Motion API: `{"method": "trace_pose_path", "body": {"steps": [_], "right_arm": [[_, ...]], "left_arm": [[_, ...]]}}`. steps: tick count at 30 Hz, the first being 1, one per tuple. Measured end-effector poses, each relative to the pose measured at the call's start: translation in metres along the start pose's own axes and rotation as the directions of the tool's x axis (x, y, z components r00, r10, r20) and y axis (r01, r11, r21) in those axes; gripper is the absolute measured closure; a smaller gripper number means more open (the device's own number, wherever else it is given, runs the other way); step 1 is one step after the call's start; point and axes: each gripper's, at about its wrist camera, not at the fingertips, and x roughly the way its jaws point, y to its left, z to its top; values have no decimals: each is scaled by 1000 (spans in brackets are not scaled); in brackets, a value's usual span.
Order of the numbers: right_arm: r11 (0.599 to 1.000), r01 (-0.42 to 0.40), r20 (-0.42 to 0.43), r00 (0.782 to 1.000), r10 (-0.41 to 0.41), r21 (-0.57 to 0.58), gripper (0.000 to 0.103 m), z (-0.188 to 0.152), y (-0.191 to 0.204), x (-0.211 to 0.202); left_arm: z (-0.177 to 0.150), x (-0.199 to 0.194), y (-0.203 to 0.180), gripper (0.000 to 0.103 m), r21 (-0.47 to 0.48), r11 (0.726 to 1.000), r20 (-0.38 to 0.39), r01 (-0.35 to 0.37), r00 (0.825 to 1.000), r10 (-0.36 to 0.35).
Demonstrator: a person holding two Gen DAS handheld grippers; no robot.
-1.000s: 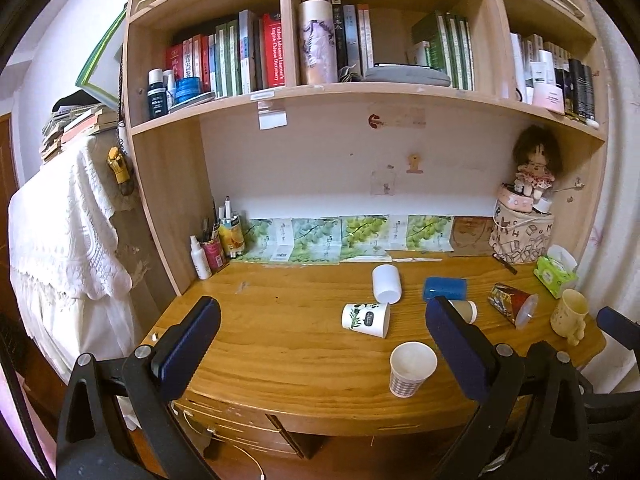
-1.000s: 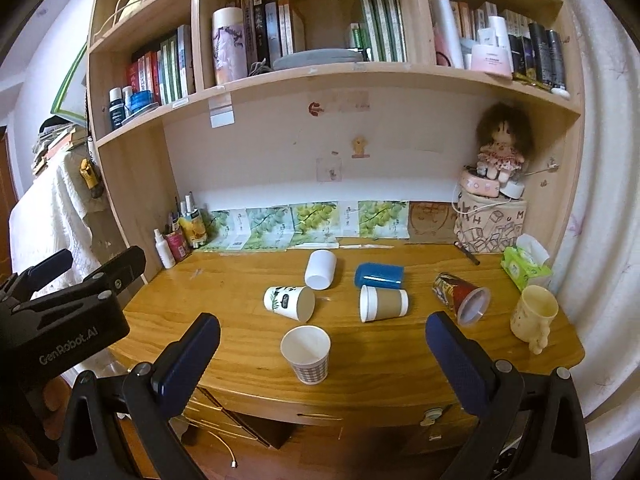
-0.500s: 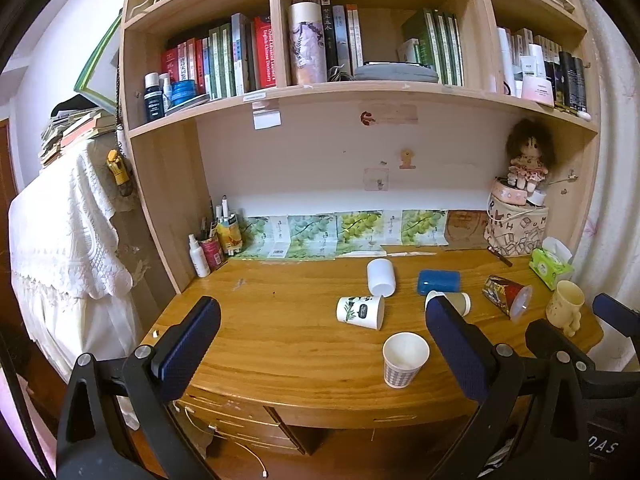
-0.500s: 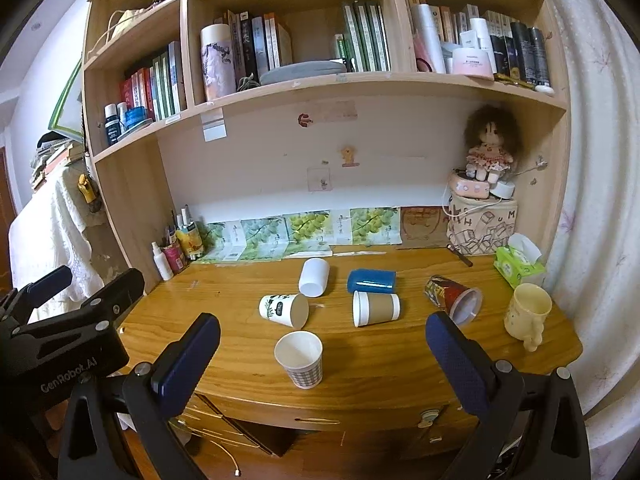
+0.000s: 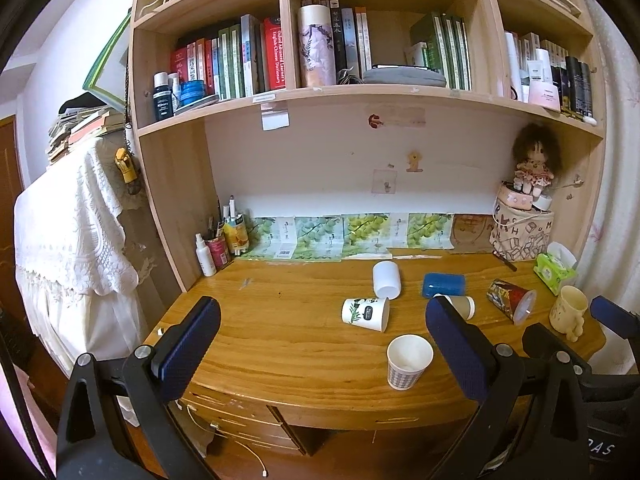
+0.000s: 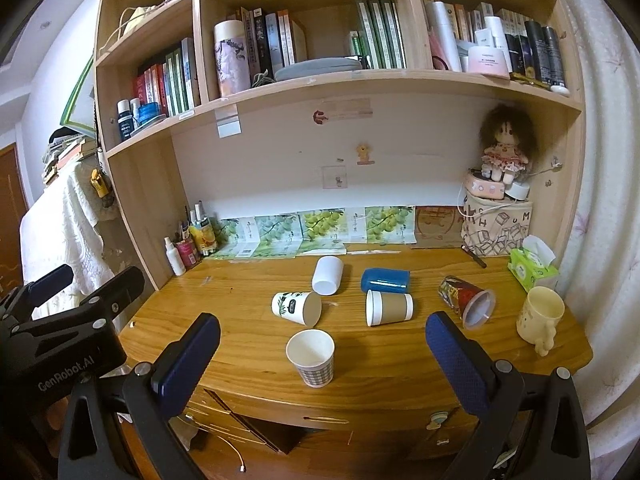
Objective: Flip cup upright
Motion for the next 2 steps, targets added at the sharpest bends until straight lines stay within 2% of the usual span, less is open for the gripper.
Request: {"method": "trace_pose_path", "body": {"steps": [2], "right_arm": [[1000,4,1,1000,-4,0,0,0,-1,0]], "left_arm": [[2,0,-2,0,2,1000,5,4,1000,-4]]}}
